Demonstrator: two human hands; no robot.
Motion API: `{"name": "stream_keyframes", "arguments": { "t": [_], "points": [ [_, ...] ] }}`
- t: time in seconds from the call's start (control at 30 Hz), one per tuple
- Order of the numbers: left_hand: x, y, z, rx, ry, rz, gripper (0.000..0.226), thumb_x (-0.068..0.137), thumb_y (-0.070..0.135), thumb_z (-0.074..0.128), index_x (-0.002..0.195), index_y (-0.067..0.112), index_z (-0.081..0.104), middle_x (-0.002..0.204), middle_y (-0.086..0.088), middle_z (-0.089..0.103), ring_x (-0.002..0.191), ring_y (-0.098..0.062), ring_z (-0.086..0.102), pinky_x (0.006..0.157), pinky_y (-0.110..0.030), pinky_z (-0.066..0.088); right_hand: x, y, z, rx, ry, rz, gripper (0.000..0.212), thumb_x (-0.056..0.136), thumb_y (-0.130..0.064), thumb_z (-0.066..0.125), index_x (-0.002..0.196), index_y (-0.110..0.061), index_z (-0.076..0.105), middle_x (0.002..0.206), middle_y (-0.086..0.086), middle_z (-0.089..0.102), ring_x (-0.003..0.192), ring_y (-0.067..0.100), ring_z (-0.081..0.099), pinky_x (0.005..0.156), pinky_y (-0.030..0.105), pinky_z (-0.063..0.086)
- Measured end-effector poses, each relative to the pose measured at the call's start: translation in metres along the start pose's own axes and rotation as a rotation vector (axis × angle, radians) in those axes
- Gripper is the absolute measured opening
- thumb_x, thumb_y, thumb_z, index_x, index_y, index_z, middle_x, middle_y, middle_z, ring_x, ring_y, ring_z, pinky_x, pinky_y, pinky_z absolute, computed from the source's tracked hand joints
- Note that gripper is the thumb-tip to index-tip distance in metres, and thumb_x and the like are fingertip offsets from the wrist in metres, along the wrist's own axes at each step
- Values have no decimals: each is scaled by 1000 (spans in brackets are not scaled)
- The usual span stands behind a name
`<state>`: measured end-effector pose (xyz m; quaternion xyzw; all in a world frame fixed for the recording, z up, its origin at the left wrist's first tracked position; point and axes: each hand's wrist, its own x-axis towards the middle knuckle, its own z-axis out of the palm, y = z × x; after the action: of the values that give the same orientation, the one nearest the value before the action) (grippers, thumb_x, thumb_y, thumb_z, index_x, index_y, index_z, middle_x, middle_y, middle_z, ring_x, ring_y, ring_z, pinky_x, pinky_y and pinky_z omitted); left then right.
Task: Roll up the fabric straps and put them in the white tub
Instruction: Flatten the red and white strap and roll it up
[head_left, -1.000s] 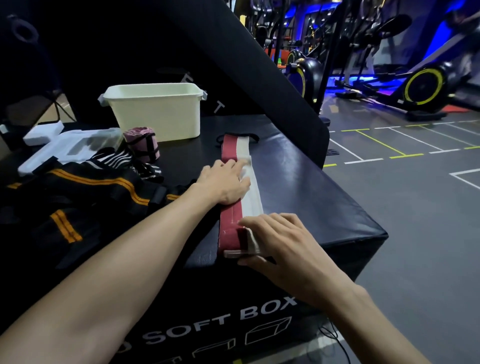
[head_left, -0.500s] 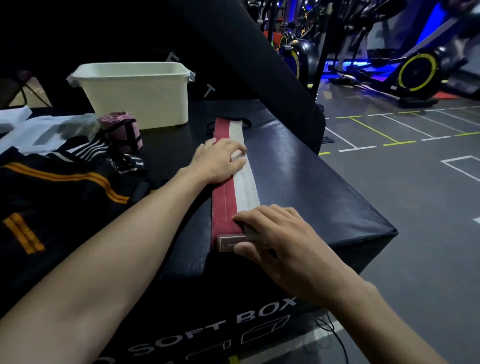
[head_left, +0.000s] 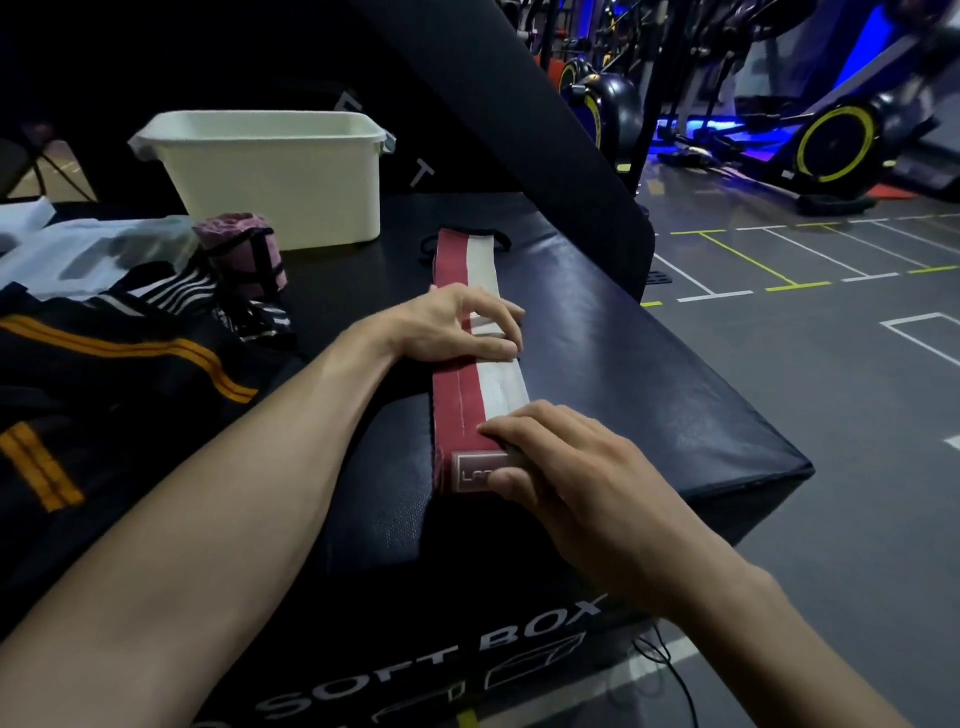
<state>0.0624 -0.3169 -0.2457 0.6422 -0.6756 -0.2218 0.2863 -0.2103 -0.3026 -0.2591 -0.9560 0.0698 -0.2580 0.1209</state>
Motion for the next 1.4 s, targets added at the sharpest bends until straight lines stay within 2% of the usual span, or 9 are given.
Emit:
{"name": "stream_keyframes", "arguments": {
  "t": [0.13, 0.43, 0.6, 0.67, 0.73, 0.83, 1.13, 1.3, 1.4],
  "points": [
    [2, 4, 6, 118, 97, 24, 8, 87, 45, 77, 89, 38, 74, 113, 23, 72, 117, 3, 61, 121, -59, 21, 1, 3, 1, -53, -9, -19, 50, 105, -52, 34, 132, -16, 59, 109, -5, 64, 89, 15, 60, 77, 39, 48],
    [13, 16, 16, 355, 230, 0, 11, 91, 46, 73, 93, 36, 71, 76, 18, 56, 97, -10, 50, 104, -38, 35, 5, 5, -5, 7, -27, 15, 43, 105, -51, 32, 122, -21, 58, 101, -10, 63, 84, 12, 57, 79, 40, 47],
    [6, 2, 16, 427, 273, -70, 12, 97, 50, 59, 103, 46, 68, 102, 25, 65, 114, -13, 52, 116, -58, 25, 4, 3, -4, 26, -39, 27, 46, 105, -52, 30, 124, -21, 58, 104, -9, 62, 87, 14, 56, 77, 41, 47],
    [4, 4, 16, 405, 231, -162, 26, 103, 46, 51, 128, 49, 59, 128, 18, 65, 129, -13, 51, 121, -60, 17, 5, 4, -5, 35, -40, 24, 45, 105, -52, 31, 124, -22, 58, 105, -9, 63, 87, 13, 56, 77, 39, 47],
    [2, 8, 18, 389, 152, -237, 50, 108, 43, 41, 157, 42, 29, 156, 6, 46, 150, -17, 32, 126, -57, 4, 5, 4, -6, 42, -40, 22, 43, 105, -52, 32, 123, -22, 58, 105, -10, 63, 87, 12, 56, 78, 37, 47],
    [2, 9, 19, 409, 67, -271, 64, 110, 43, 31, 163, 34, -3, 172, 9, -3, 158, -11, 2, 127, -53, -5, 5, 4, -5, 48, -38, 23, 42, 105, -51, 34, 123, -22, 59, 105, -11, 62, 88, 12, 56, 78, 37, 46],
    [14, 9, 17, 479, -8, -408, 55, 110, 45, 16, 164, 34, 9, 172, 12, -5, 158, -19, -11, 124, -59, -10, 9, -1, -5, 11, -83, 41, 39, 104, -49, 35, 123, -24, 58, 106, -10, 62, 89, 12, 55, 81, 39, 47],
    [13, 2, 17, 329, 244, -238, 30, 104, 46, 49, 131, 48, 63, 165, 7, 33, 155, -19, 21, 120, -69, 1, 12, -2, -7, 51, -77, 71, 36, 104, -47, 35, 118, -24, 60, 103, -11, 62, 87, 11, 53, 80, 39, 46],
    [11, 1, 18, 276, 275, -168, 12, 98, 46, 62, 102, 40, 72, 140, 12, 60, 138, -15, 45, 117, -72, 8, 13, -2, -12, 99, -88, 83, 33, 106, -46, 38, 109, -24, 63, 93, -14, 62, 82, 7, 54, 77, 34, 45]
  ]
}}
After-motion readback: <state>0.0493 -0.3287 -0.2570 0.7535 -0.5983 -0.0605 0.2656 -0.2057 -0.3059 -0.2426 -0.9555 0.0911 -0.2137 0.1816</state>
